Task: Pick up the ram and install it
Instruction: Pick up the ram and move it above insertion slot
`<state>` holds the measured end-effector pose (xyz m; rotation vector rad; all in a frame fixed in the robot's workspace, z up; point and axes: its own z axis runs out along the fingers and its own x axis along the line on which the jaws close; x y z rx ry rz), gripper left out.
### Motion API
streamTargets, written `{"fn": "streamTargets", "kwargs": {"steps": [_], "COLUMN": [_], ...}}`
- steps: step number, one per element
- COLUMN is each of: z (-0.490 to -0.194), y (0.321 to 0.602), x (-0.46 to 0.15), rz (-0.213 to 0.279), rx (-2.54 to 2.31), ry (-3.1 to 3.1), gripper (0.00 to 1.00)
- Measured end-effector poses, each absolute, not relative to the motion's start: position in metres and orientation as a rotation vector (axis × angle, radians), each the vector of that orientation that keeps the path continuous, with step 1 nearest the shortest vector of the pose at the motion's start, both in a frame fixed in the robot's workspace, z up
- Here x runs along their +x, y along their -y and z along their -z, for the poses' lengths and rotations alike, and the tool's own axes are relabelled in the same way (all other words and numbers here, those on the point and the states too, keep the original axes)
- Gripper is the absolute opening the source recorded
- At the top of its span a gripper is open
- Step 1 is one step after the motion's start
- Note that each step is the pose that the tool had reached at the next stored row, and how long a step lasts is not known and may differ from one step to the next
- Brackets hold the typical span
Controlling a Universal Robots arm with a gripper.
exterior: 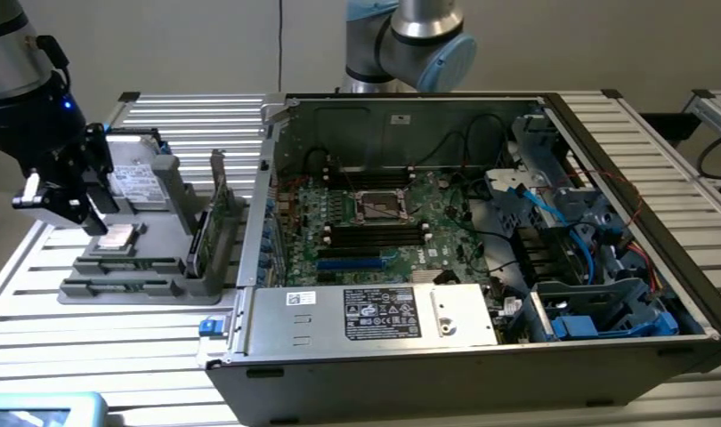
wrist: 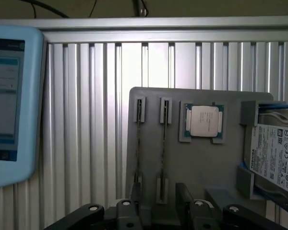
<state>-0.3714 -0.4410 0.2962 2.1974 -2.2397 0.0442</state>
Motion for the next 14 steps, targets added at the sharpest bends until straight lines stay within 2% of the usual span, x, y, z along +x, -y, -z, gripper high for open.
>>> {"fn": "streamTargets", "kwargs": {"steps": [14], "z": [-0.2903], "y": [0.4478], "x": [-0.3713], "rz": [-0.032], "rx": [2.192], "ry": [2.234], "gripper": [0.42]}}
